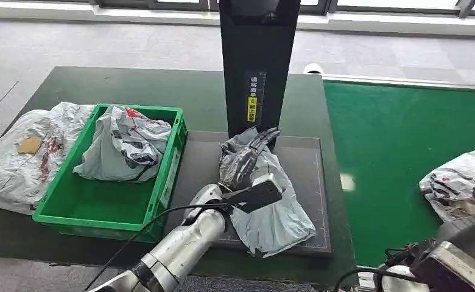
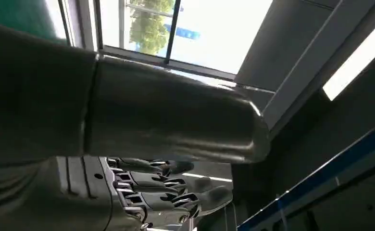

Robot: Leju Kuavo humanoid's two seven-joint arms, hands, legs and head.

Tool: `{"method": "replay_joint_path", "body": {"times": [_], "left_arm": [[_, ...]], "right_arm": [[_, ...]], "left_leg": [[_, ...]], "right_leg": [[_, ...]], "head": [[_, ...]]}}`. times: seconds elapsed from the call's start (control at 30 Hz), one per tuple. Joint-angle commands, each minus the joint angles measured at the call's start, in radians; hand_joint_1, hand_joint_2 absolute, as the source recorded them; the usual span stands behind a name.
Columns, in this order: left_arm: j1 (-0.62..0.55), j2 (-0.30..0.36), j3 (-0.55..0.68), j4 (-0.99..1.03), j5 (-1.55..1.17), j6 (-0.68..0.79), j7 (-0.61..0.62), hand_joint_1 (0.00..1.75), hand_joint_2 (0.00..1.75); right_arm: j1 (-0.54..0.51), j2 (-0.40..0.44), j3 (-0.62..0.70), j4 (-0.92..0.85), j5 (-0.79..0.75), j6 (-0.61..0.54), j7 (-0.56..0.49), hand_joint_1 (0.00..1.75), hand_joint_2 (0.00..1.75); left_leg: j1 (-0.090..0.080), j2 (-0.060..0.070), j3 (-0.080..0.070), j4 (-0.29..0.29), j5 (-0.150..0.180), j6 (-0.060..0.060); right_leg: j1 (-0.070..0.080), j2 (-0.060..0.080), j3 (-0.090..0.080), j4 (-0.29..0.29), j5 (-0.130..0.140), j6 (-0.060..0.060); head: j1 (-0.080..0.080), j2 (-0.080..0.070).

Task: Moved the parcel from conveyor to table for the left to box.

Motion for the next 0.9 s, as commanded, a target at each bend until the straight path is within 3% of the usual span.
{"method": "replay_joint_path", "body": {"times": [0.03,0.5,0.67,0.9], "left_arm": [[-0.089,0.021,-0.181,0.205,0.016,0.009,0.009,0.00,1.75],[-0.089,0.021,-0.181,0.205,0.016,0.009,0.009,0.00,1.75],[-0.108,0.021,-0.259,0.248,0.058,0.003,0.044,0.00,1.75],[-0.116,0.021,-0.460,0.317,-0.053,-0.056,0.212,0.00,1.75]], "right_arm": [[-0.045,0.025,-0.055,0.020,-0.006,-0.001,0.002,0.00,1.75],[-0.045,0.025,-0.055,0.020,-0.006,-0.001,0.002,0.00,1.75],[-0.068,0.025,-0.068,0.056,0.018,-0.001,0.002,0.00,1.75],[-0.090,0.025,-0.074,0.078,0.020,-0.001,0.002,0.00,1.75]], "left_leg": [[0.001,0.001,0.004,-0.002,0.000,-0.001],[0.001,0.001,0.002,-0.001,0.000,-0.001],[0.002,0.002,0.006,-0.003,0.000,-0.002],[0.002,0.002,0.003,-0.002,0.000,-0.001]], "right_leg": [[0.001,0.000,0.004,-0.002,0.000,-0.001],[0.001,0.000,0.003,-0.002,0.000,-0.001],[0.002,0.000,0.006,-0.004,0.001,-0.001],[0.002,0.000,0.004,-0.003,0.001,0.000]], "head": [[0.000,0.000],[0.000,0.000],[0.000,0.000],[0.000,0.000]]}}
